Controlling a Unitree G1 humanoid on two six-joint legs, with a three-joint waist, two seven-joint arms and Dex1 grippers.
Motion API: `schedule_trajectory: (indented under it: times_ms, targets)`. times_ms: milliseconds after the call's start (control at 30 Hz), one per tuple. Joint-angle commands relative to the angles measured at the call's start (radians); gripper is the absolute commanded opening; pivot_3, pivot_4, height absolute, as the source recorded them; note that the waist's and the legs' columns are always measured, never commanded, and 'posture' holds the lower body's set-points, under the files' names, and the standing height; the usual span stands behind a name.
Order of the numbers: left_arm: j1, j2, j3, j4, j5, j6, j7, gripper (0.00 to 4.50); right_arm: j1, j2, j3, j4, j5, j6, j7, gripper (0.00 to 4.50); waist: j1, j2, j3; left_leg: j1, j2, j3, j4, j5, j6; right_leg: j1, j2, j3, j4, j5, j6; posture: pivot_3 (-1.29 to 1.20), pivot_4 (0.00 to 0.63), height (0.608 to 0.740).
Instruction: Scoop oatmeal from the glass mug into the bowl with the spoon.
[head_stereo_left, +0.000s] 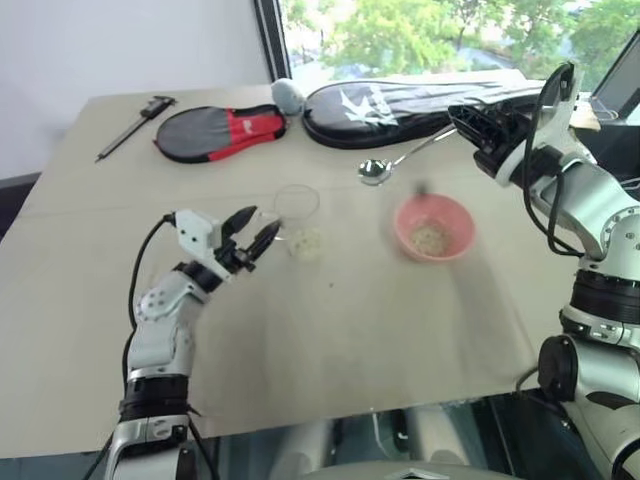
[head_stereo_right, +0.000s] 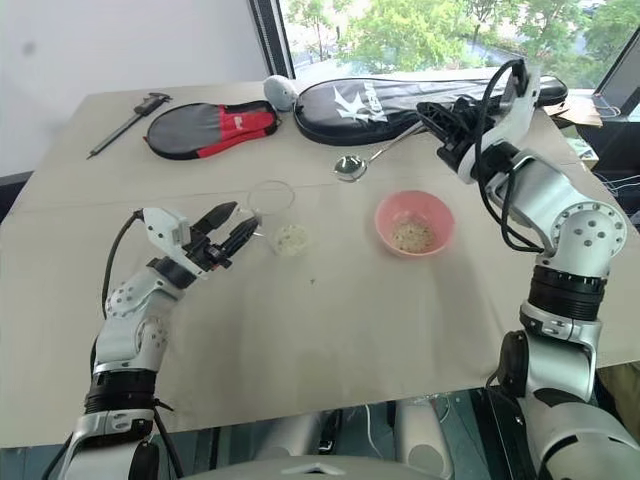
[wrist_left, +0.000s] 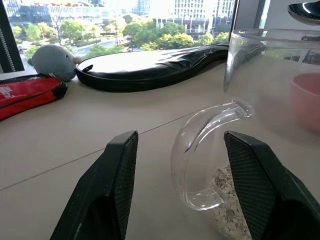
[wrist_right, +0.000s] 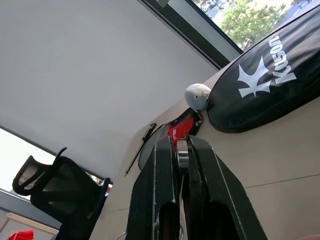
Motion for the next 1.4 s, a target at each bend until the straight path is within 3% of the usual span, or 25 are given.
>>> schedule_trajectory:
  times_ms: [33, 67, 100, 133, 233, 333, 833, 1100, 1400]
  targets:
    - [-0.035, -0.01, 0.007, 0.007, -0.003, -0.034, 0.013, 2.83, -0.01, -0.01, -0.021, -0.056, 0.019, -0.023, -0.001, 0.0, 0.001, 0.0, 0.0, 0.0, 0.0, 0.0, 0.0, 0.0, 0.0, 0.0, 0.0, 0.0, 0.0, 0.0, 0.0, 0.0, 0.15, 0.74]
    - [-0.038, -0.012, 0.007, 0.01, -0.002, -0.036, 0.014, 2.83, -0.011, -0.011, -0.021, -0.057, 0.02, -0.024, -0.003, 0.0, 0.0, 0.0, 0.0, 0.0, 0.0, 0.0, 0.0, 0.0, 0.0, 0.0, 0.0, 0.0, 0.0, 0.0, 0.0, 0.0, 0.15, 0.74]
    - [-0.039, -0.012, 0.004, 0.015, 0.003, -0.04, 0.014, 2.31, -0.012, -0.011, -0.022, -0.059, 0.021, -0.024, -0.003, 0.0, 0.0, 0.0, 0.0, 0.0, 0.0, 0.0, 0.0, 0.0, 0.0, 0.0, 0.0, 0.0, 0.0, 0.0, 0.0, 0.0, 0.15, 0.74]
    - [-0.041, -0.013, 0.002, 0.019, 0.006, -0.043, 0.013, 2.13, -0.014, -0.01, -0.022, -0.06, 0.022, -0.025, -0.004, 0.0, 0.0, 0.0, 0.0, 0.0, 0.0, 0.0, 0.0, 0.0, 0.0, 0.0, 0.0, 0.0, 0.0, 0.0, 0.0, 0.0, 0.15, 0.74]
    - [-0.047, -0.017, -0.001, 0.035, 0.015, -0.054, 0.012, 0.73, -0.017, -0.008, -0.018, -0.063, 0.02, -0.027, -0.004, 0.0, 0.0, 0.0, 0.0, 0.0, 0.0, 0.0, 0.0, 0.0, 0.0, 0.0, 0.0, 0.0, 0.0, 0.0, 0.0, 0.0, 0.15, 0.74]
    - [-0.053, -0.02, -0.006, 0.049, 0.023, -0.065, 0.011, 0.08, -0.021, -0.005, -0.015, -0.068, 0.025, -0.029, -0.007, 0.0, 0.0, 0.0, 0.0, 0.0, 0.0, 0.0, 0.0, 0.0, 0.0, 0.0, 0.0, 0.0, 0.0, 0.0, 0.0, 0.0, 0.15, 0.74]
    - [-0.134, -0.041, -0.076, 0.088, 0.119, -0.177, 0.038, 0.08, -0.062, 0.012, 0.018, -0.103, 0.065, -0.024, -0.006, 0.0, 0.0, 0.0, 0.0, -0.001, 0.0, 0.0, 0.0, 0.0, 0.0, 0.0, 0.0, 0.0, 0.0, 0.0, 0.0, 0.0, 0.15, 0.74]
    - [-0.157, -0.06, -0.089, 0.081, 0.238, -0.333, 0.17, 0.08, -0.081, 0.007, 0.034, -0.118, 0.087, -0.028, 0.007, 0.0, 0.001, 0.0, 0.0, -0.001, 0.0, 0.0, 0.0, 0.0, 0.0, -0.001, 0.0, 0.0, 0.0, 0.0, 0.001, 0.0, 0.15, 0.74]
    - [-0.041, -0.173, -0.126, 0.039, 0.407, -0.427, 0.422, 0.08, -0.074, -0.009, 0.036, -0.113, 0.082, -0.029, 0.013, 0.0, 0.002, 0.0, 0.0, -0.002, 0.0, 0.0, 0.0, 0.0, 0.0, -0.002, 0.0, 0.002, 0.0, 0.001, 0.001, 0.0, 0.15, 0.74]
